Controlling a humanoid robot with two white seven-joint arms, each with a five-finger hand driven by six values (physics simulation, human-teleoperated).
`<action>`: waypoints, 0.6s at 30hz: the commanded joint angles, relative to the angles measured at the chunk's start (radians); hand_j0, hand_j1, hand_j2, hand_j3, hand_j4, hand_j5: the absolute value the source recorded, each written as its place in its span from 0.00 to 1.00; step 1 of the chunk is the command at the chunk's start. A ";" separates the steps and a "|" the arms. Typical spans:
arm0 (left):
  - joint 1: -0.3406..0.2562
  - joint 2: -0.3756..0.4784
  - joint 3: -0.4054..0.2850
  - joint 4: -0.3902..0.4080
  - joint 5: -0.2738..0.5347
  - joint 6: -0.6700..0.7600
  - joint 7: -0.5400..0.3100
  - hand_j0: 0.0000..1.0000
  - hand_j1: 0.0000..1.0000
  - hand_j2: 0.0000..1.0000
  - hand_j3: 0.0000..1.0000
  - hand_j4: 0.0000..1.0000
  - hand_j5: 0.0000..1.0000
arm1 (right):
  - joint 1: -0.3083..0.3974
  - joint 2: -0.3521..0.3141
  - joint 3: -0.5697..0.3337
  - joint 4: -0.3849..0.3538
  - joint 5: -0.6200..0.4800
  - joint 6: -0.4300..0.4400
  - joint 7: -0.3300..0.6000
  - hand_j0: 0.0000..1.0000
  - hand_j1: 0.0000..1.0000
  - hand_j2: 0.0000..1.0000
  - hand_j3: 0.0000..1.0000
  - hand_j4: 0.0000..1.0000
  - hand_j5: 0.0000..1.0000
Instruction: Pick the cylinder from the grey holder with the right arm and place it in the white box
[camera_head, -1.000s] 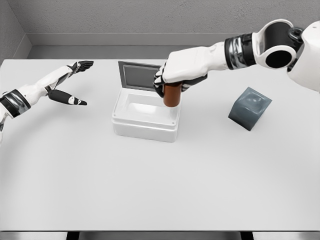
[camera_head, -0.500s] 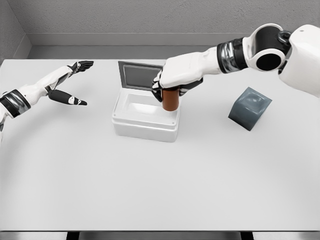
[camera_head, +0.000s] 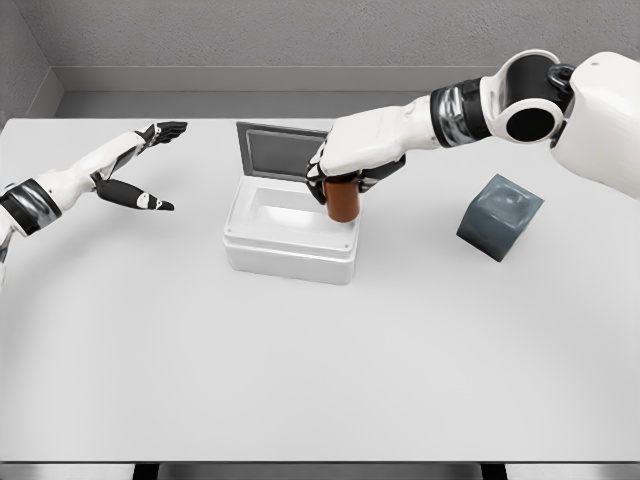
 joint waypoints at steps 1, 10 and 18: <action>0.000 0.001 0.001 -0.001 0.008 0.002 0.000 1.00 1.00 1.00 1.00 1.00 1.00 | 0.000 -0.002 -0.004 -0.001 -0.004 0.002 0.006 0.59 0.59 0.59 0.59 0.59 0.59; 0.000 0.001 0.001 -0.001 0.008 0.002 0.000 1.00 1.00 1.00 1.00 1.00 1.00 | 0.003 -0.003 -0.006 -0.004 0.004 0.002 0.009 0.85 0.85 0.85 0.85 0.85 0.85; 0.000 0.001 0.001 -0.002 0.008 0.002 0.000 1.00 1.00 1.00 1.00 1.00 1.00 | 0.008 -0.014 -0.046 -0.032 0.004 0.002 0.017 0.90 0.90 0.90 0.90 0.90 0.90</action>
